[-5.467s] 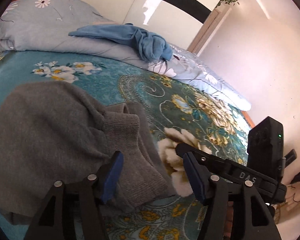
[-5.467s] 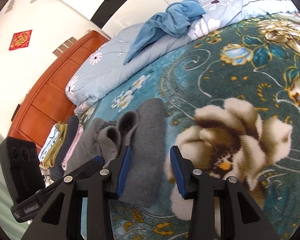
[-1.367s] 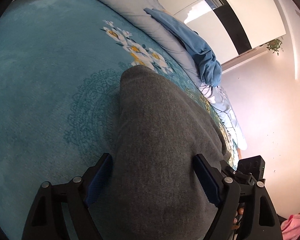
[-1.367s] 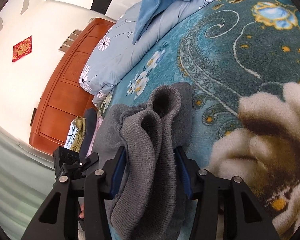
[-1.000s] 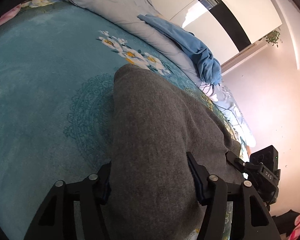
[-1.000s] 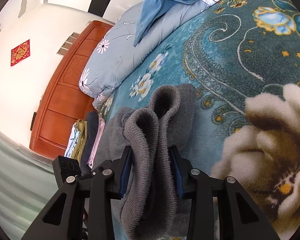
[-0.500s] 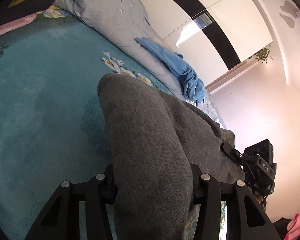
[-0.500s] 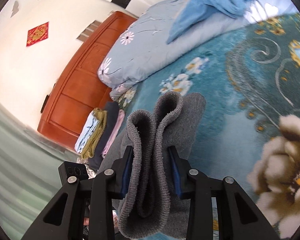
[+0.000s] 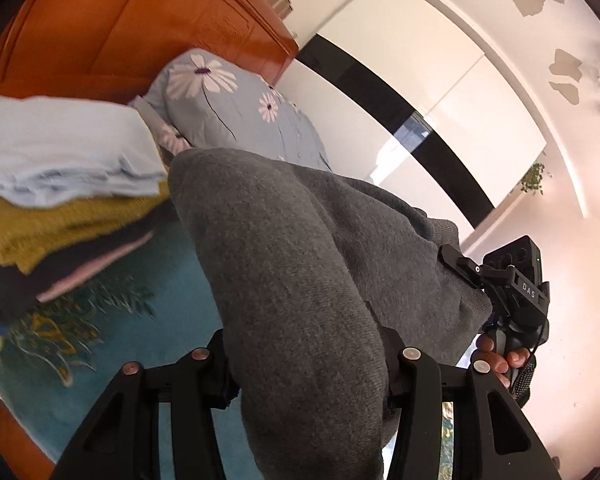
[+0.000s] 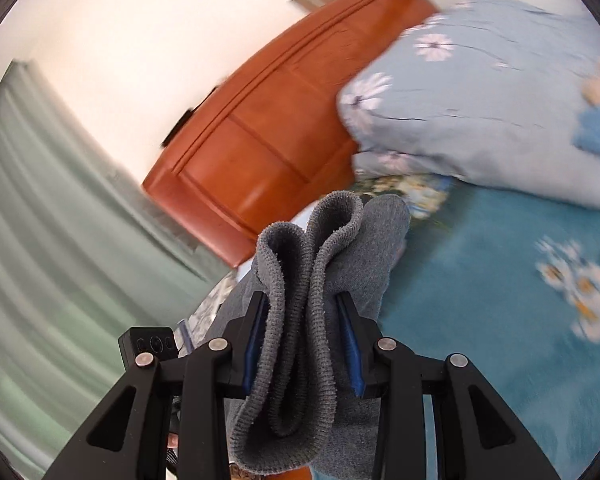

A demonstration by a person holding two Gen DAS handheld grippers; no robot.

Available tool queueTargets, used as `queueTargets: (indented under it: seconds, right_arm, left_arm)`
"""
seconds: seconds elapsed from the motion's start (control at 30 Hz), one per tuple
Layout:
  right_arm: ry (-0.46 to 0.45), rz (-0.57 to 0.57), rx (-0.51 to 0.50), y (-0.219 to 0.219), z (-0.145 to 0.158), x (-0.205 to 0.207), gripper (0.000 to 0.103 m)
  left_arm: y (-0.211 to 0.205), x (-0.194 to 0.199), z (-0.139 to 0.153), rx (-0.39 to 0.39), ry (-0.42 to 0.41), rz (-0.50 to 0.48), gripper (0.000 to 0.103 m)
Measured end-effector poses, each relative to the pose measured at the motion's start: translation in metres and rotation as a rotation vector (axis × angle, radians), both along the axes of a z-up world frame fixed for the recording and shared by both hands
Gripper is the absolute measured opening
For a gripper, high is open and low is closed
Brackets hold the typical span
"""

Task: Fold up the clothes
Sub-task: 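Lift the folded sweatshirt with both grippers and carry it to the clothes stack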

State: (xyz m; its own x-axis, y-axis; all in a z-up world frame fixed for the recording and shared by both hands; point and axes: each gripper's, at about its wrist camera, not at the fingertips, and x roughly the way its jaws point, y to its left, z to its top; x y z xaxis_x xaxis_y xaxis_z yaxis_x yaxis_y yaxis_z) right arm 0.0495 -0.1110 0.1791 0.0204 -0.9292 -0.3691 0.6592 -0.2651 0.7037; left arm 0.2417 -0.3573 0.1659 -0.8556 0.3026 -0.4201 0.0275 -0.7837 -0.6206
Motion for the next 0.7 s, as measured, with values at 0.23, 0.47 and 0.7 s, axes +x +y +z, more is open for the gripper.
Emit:
queueTargets:
  seconds: [0.23,0.47,0.7]
  right_arm:
    - [0.007,0.198,-0.001,-0.161,0.029,-0.027,0.036]
    - [-0.010,0.275,0.031,-0.255,-0.001,-0.051,0.036]
    - [-0.020,0.295,0.085,-0.314,-0.046,-0.072,0.036]
  left_arm:
    - [-0.112,0.008,0.044,-0.100,0.025,0.207,0.053]
    - [-0.195,-0.002,0.024,-0.136,-0.005,0.353,0.053]
    - [-0.242,-0.015,-0.043,-0.024,-0.067,0.393,0.053]
